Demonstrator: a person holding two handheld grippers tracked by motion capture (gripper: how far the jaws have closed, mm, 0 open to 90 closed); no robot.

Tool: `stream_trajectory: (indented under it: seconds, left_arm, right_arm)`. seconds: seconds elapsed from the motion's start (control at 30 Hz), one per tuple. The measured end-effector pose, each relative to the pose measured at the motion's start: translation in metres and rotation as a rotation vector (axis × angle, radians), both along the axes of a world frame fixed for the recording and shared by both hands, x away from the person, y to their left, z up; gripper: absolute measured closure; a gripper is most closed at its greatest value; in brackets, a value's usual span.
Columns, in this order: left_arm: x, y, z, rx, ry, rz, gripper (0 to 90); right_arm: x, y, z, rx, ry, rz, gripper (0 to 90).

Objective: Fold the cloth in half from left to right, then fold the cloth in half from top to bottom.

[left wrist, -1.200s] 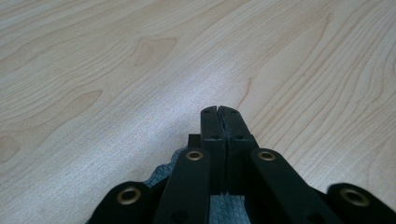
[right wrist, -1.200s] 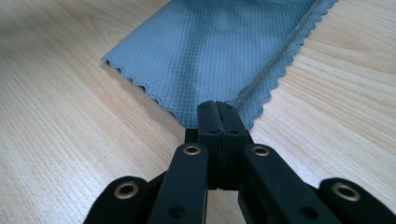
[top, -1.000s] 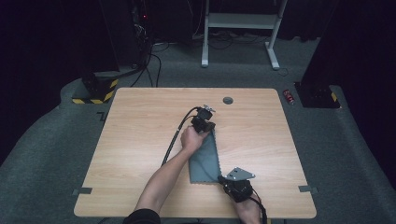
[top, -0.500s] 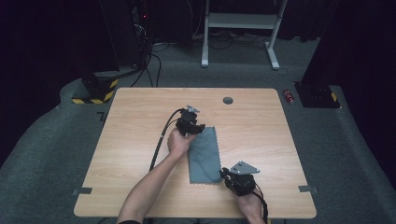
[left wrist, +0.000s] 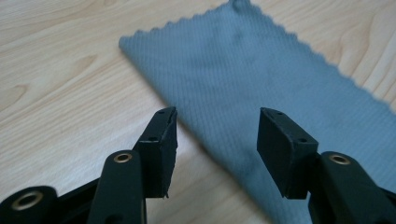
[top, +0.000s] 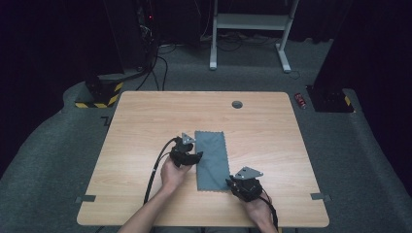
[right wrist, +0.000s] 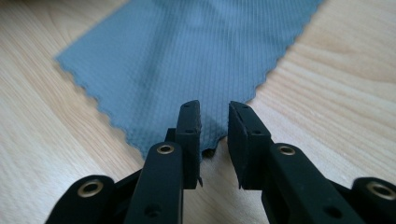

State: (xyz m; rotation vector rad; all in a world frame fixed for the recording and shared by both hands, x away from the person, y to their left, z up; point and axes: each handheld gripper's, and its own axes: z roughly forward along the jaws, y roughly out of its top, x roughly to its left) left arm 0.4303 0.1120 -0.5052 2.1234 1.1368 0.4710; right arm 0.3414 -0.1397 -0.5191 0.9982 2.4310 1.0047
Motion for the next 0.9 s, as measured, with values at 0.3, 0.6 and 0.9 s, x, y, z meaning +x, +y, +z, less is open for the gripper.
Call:
stream_trajectory:
  seconds: [0.3,0.6,0.9]
  left_arm:
    - [-0.011,0.004,-0.004,0.003,0.004,0.018,47.2]
    - [-0.053,-0.001,-0.001,-0.070,0.049,-0.073,44.9]
    - [-0.083,0.001,-0.009,-0.020,0.048,-0.056,44.2]
  right_arm:
    - [0.006,-0.003,0.001,0.000,0.016,0.009,74.5]
    - [0.005,-0.003,0.001,-0.003,0.011,0.012,75.2]
    - [0.006,-0.004,0.001,-0.004,0.010,0.012,75.2]
